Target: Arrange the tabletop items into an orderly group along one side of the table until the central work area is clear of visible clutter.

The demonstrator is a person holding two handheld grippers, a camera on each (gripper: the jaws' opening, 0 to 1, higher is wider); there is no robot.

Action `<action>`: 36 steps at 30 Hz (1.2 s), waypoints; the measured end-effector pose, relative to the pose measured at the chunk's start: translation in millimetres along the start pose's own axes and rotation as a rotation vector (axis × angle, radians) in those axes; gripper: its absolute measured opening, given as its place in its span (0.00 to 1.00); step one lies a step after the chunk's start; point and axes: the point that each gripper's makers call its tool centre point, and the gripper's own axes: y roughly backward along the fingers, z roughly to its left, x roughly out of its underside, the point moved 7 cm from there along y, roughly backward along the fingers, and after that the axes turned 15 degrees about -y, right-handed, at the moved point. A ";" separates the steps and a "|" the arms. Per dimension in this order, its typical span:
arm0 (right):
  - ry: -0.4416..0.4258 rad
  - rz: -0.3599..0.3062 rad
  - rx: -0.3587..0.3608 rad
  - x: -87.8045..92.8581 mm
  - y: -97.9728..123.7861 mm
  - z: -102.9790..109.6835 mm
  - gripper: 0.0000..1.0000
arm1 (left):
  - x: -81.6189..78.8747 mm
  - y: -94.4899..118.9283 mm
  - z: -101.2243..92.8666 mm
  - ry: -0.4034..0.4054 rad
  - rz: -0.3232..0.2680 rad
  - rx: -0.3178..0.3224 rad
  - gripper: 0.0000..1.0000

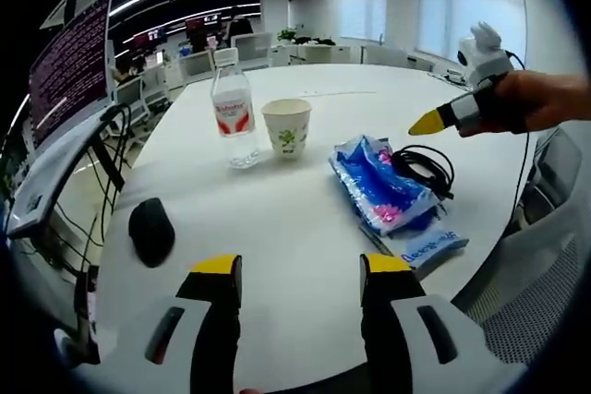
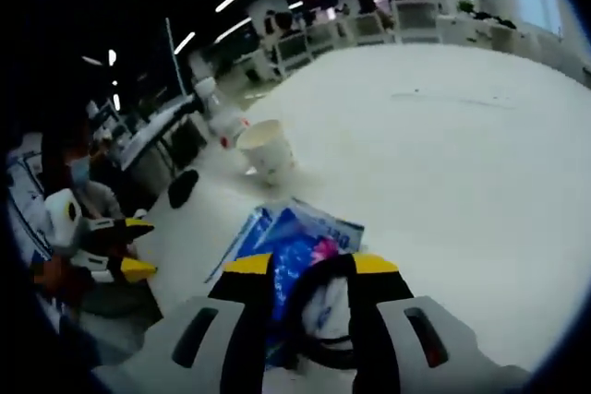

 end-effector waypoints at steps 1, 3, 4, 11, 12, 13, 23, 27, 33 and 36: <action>0.023 0.014 0.008 5.7 2.9 -2.3 0.30 | 0.1 -0.6 -0.4 0.002 -0.001 0.006 0.52; 0.047 0.030 0.011 14.1 7.2 -5.3 0.30 | 1.0 -1.0 0.0 -0.006 0.006 0.006 0.52; 0.045 0.031 0.009 17.1 9.5 -6.1 0.30 | 1.0 -1.0 -0.1 -0.008 0.006 0.007 0.52; 0.041 0.049 0.023 36.7 22.7 -19.0 0.31 | 1.7 -1.1 -2.3 -0.026 0.020 0.007 0.52; 0.024 0.047 0.017 39.5 24.9 -20.7 0.31 | 2.1 -1.3 -2.0 -0.026 0.021 0.006 0.52; 0.018 0.044 0.017 41.1 26.3 -22.0 0.31 | 2.0 -1.0 -1.9 -0.026 0.022 0.005 0.52; 0.000 0.043 0.034 62.7 41.6 -32.7 0.32 | 3.6 -3.5 -3.9 -0.039 0.044 0.013 0.51; -0.013 0.040 0.042 68.6 47.8 -37.4 0.32 | 4.1 -3.6 -4.4 -0.043 0.053 0.012 0.51; -0.023 0.040 0.051 74.6 54.2 -43.5 0.33 | 1.0 -4.7 -7.6 -0.046 0.053 0.025 0.51; -0.033 0.031 0.050 75.2 57.1 -43.8 0.33 | -0.8 -3.7 -8.6 -0.044 0.049 0.027 0.51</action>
